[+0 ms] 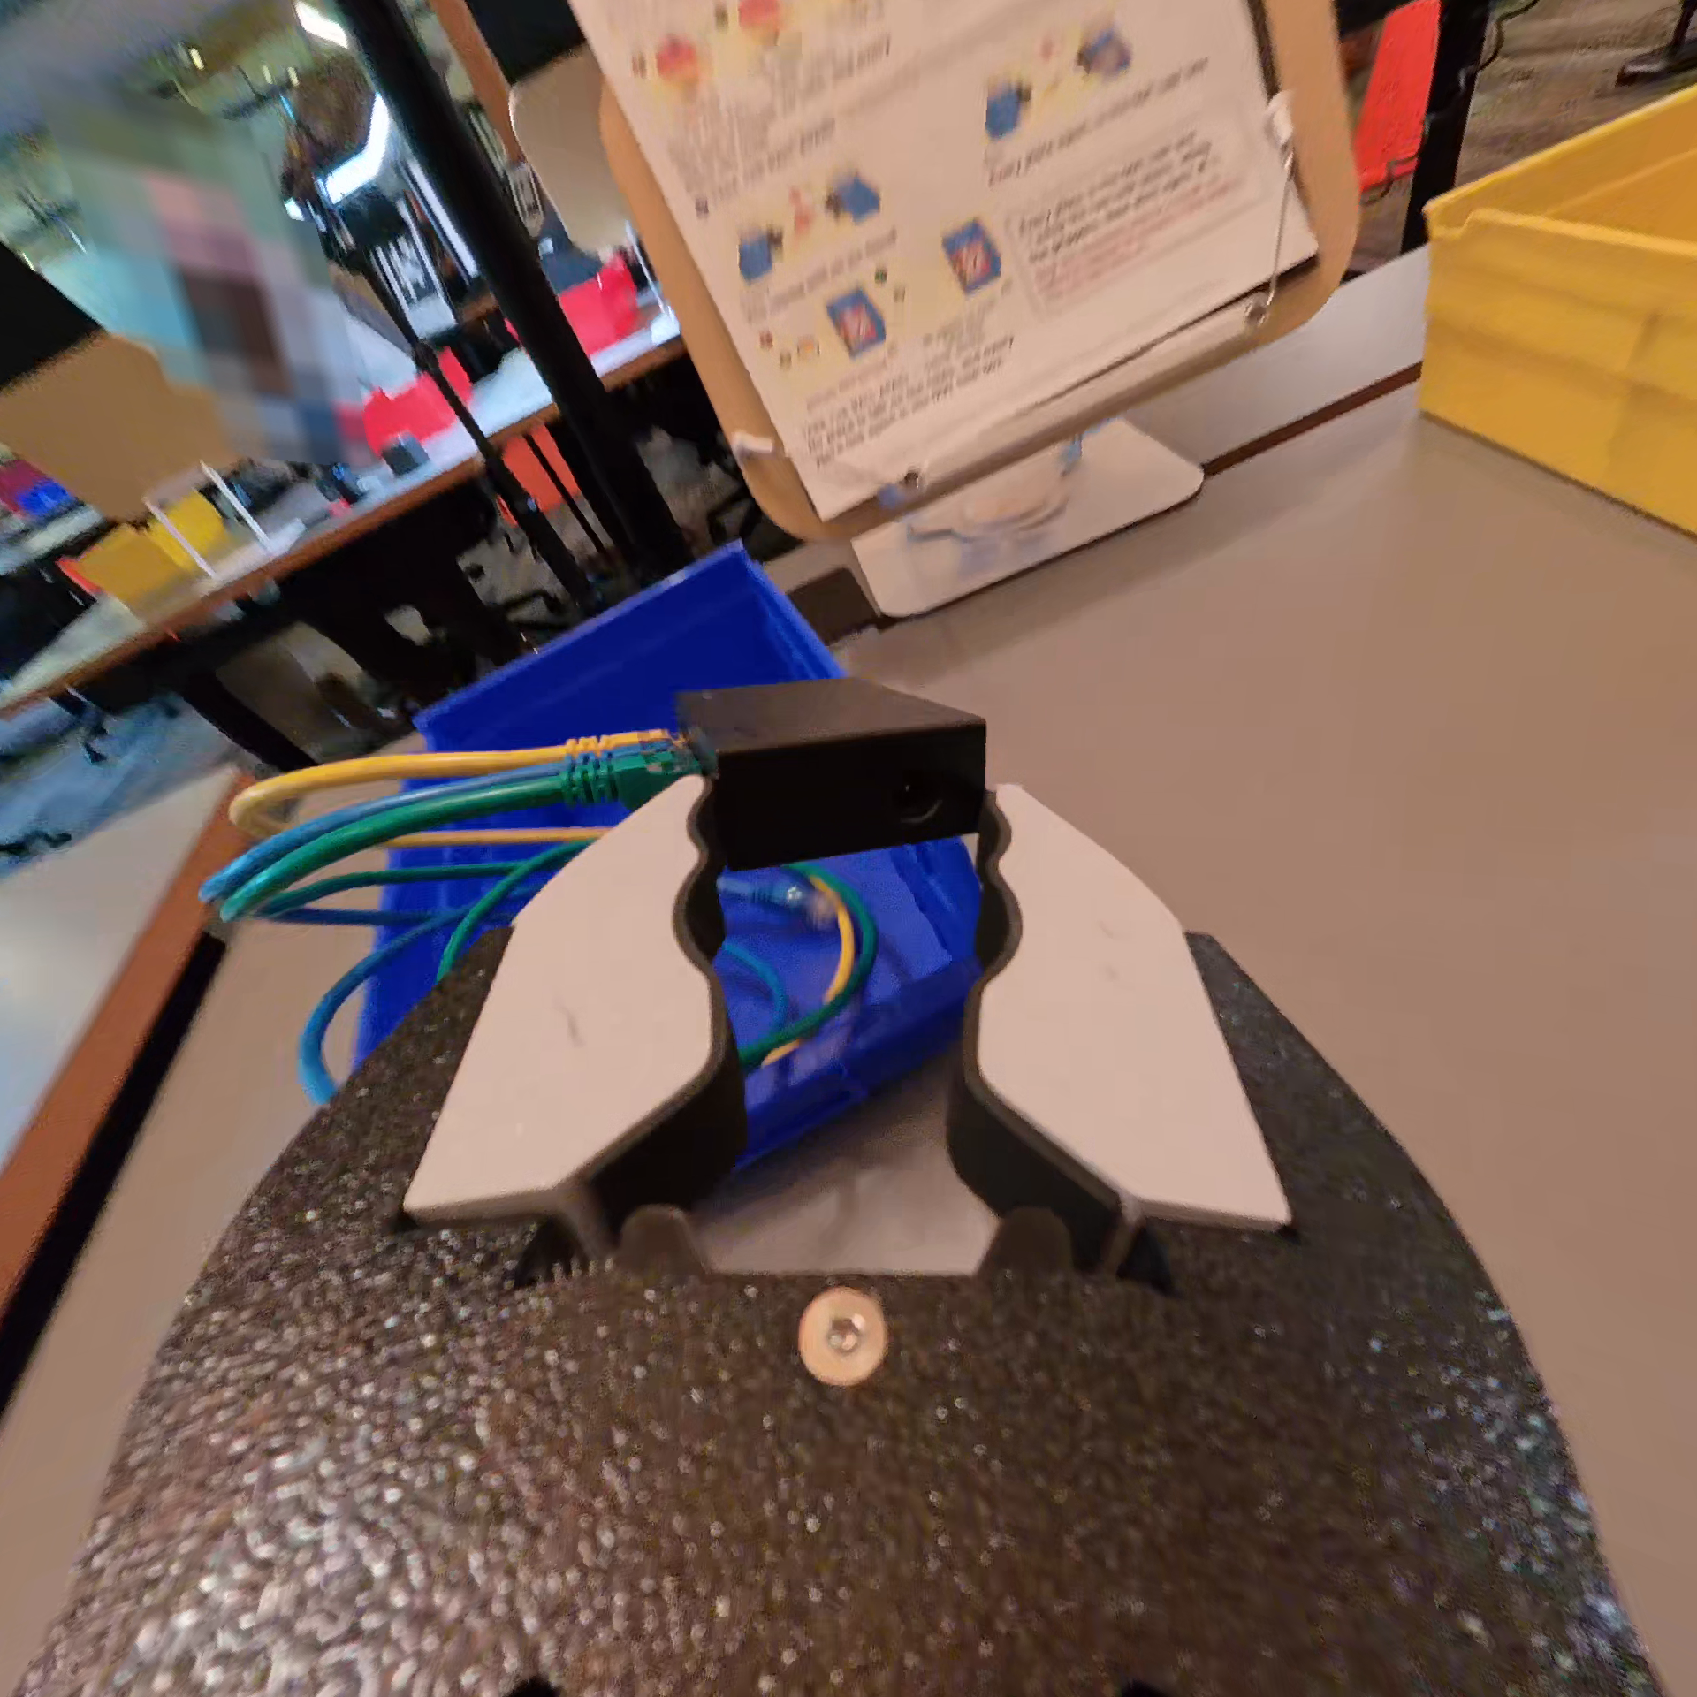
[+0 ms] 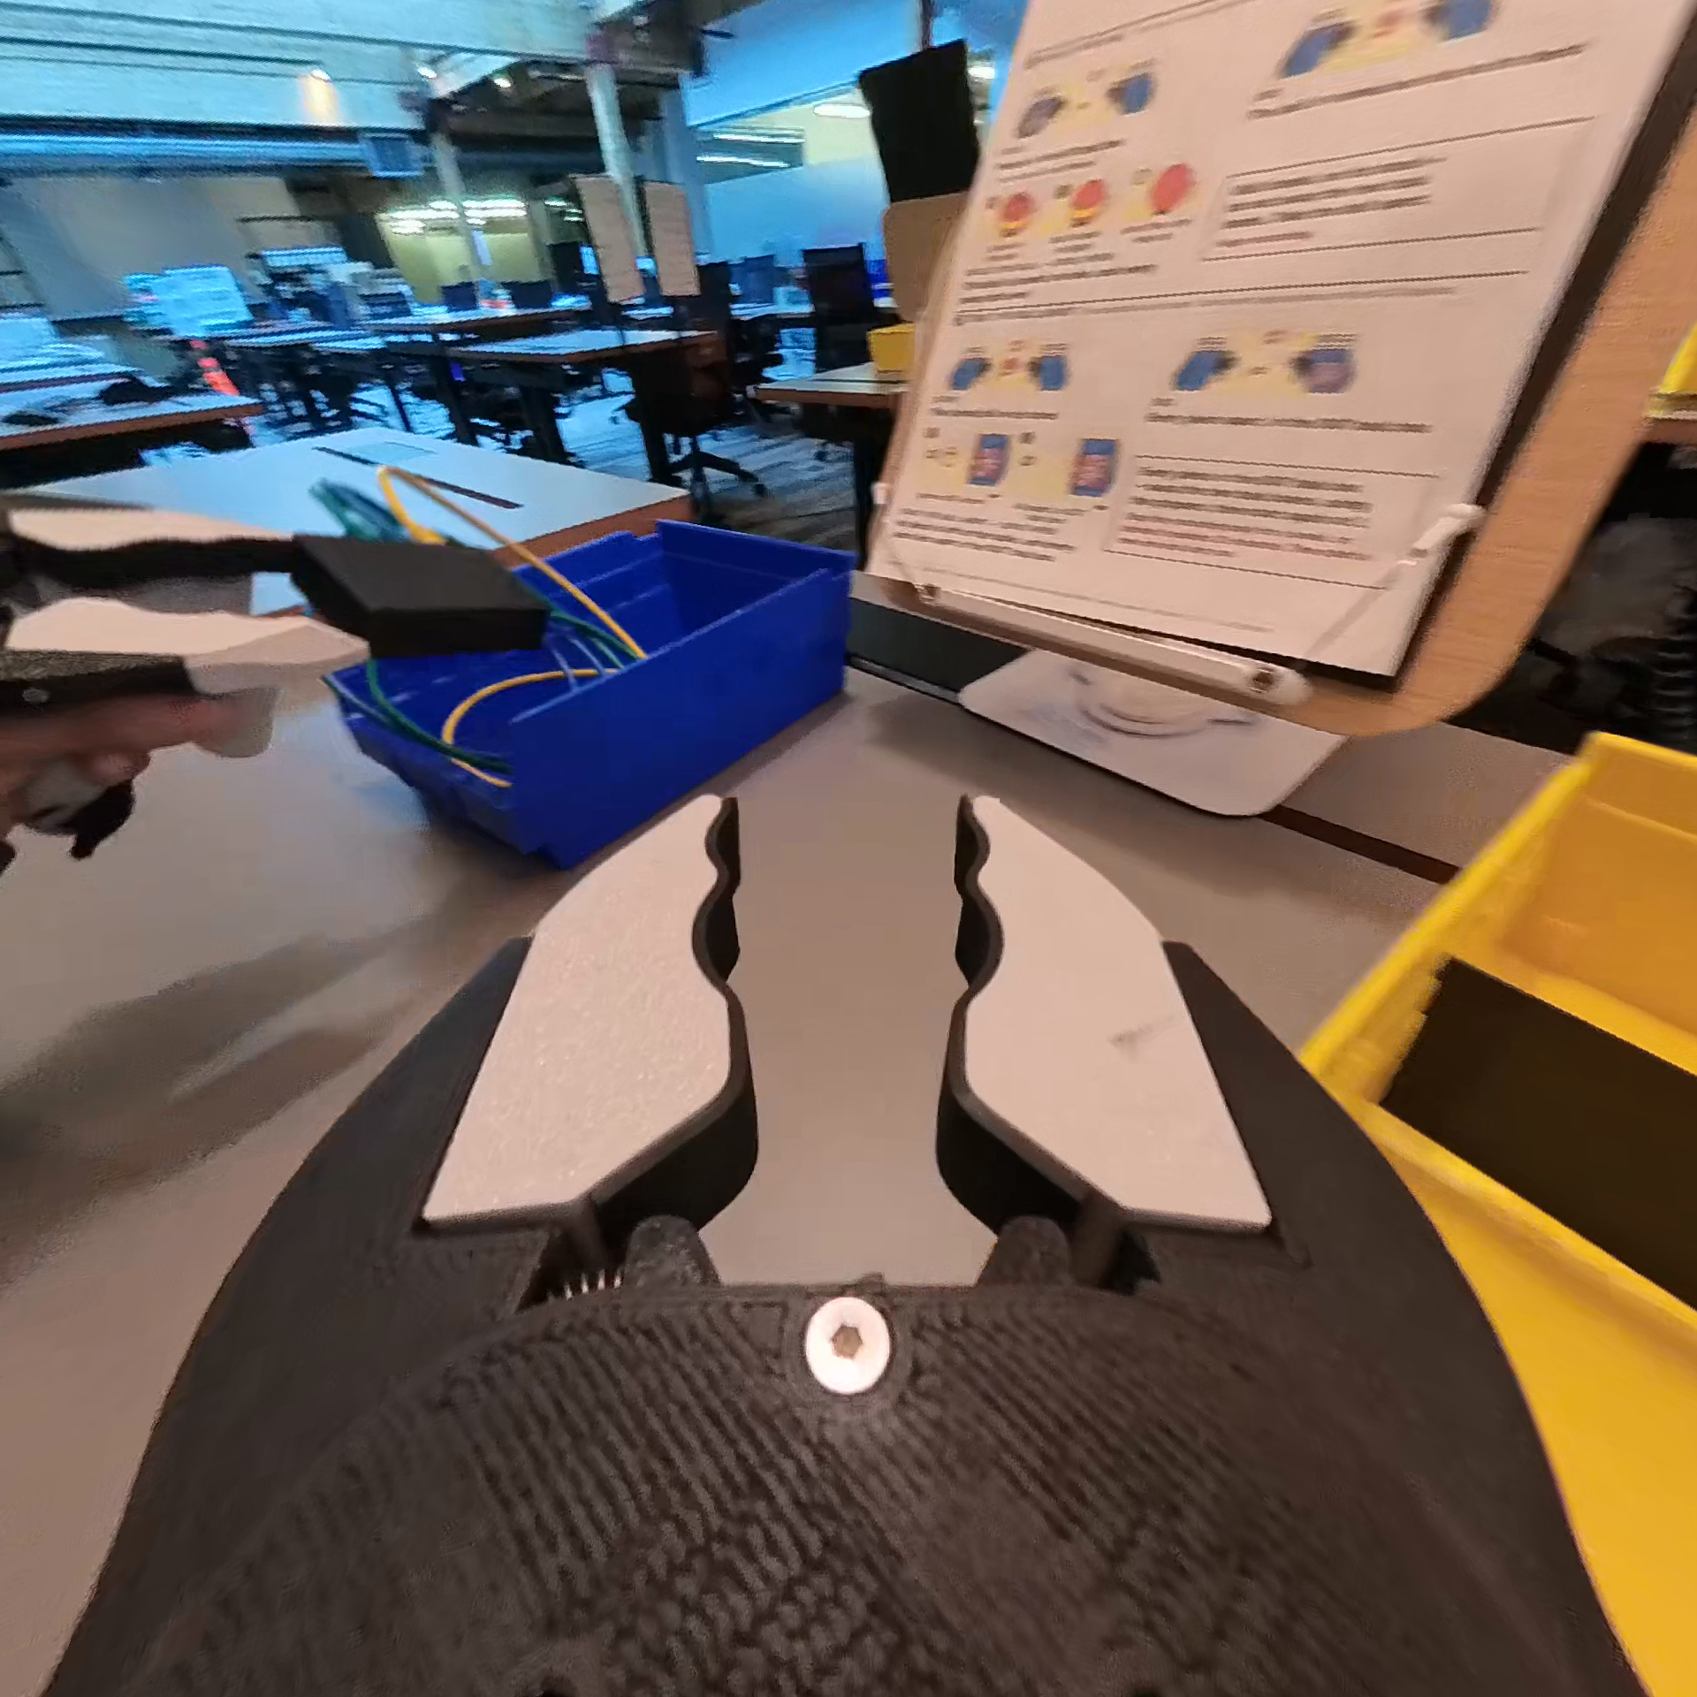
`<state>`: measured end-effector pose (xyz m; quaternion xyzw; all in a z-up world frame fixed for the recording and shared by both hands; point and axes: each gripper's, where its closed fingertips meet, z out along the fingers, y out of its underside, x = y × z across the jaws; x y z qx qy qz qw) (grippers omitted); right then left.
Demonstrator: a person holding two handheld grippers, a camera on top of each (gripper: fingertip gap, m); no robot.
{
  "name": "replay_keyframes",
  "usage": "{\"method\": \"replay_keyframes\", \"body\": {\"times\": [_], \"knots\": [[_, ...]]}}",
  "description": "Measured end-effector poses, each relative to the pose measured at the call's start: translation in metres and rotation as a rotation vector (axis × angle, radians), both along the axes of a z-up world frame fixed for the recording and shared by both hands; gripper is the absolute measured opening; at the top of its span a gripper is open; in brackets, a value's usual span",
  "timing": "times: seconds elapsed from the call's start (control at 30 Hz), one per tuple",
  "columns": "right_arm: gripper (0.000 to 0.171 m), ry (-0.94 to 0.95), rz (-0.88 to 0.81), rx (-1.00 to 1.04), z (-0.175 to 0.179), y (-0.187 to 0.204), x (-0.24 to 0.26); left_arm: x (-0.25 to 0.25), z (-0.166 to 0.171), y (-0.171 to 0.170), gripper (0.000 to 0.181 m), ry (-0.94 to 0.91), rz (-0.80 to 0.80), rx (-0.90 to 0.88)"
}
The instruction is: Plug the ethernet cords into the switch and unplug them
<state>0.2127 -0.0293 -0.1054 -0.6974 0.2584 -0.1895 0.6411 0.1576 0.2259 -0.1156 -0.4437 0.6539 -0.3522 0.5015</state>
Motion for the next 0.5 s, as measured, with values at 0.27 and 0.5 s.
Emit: {"method": "replay_keyframes", "body": {"times": [0.27,0.5], "knots": [[0.062,0.165,0.262,0.290,0.019,0.065,-0.048,-0.027,0.069,-0.046,0.052,-0.158,-0.094,0.285],[0.085,0.556,0.686,0.770,0.056,0.093,-0.095,-0.065,0.103,-0.120,0.052,-0.294,-0.306,0.487]]}}
